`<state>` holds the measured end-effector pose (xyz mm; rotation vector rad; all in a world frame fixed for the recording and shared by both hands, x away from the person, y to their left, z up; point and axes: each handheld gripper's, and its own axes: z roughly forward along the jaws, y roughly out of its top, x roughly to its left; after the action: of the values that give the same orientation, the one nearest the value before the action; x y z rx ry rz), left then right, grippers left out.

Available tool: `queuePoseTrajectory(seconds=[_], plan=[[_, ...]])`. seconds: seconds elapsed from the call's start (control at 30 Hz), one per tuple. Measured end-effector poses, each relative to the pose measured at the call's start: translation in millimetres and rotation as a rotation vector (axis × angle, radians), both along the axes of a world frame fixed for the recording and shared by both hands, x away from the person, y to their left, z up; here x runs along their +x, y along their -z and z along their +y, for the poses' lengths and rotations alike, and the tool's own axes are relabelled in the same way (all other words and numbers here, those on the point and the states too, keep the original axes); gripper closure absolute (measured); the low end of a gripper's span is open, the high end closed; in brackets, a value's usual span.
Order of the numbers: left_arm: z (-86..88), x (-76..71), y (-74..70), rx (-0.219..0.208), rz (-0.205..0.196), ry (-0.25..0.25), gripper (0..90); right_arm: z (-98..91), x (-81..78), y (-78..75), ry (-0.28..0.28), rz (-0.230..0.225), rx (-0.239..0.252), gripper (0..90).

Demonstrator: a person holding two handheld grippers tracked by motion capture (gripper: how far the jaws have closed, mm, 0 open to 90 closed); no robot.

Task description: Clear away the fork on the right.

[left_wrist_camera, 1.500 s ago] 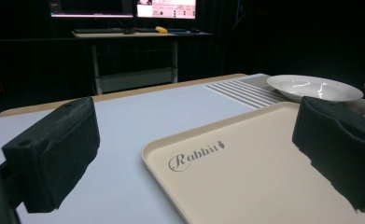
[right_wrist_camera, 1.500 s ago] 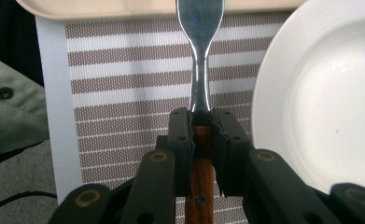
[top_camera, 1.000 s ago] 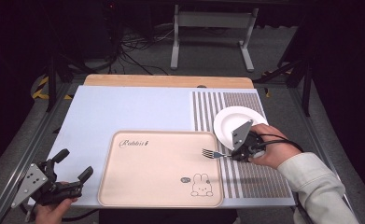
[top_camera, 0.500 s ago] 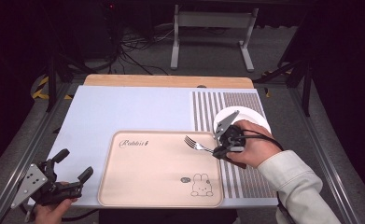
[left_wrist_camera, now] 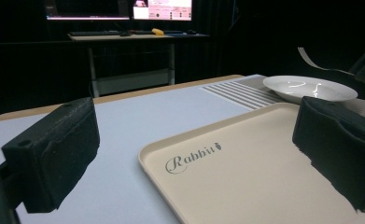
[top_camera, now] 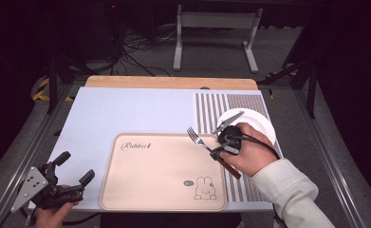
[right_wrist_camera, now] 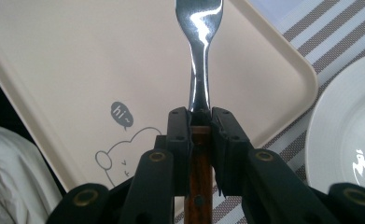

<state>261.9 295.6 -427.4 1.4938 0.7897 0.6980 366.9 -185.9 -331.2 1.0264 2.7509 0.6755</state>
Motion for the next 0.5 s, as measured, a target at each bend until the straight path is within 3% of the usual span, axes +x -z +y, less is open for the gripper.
queuePoseTrajectory(seconds=[0.23,0.5], plan=[[0.1,0.0,0.0,-0.001,0.000,0.000,1.5,6.8,-5.1,1.2,0.099,0.005,0.021,79.0],[0.4,-0.1,-0.1,0.002,0.000,-0.001,1.5,12.3,-7.4,5.2,0.202,0.048,0.037,79.0]])
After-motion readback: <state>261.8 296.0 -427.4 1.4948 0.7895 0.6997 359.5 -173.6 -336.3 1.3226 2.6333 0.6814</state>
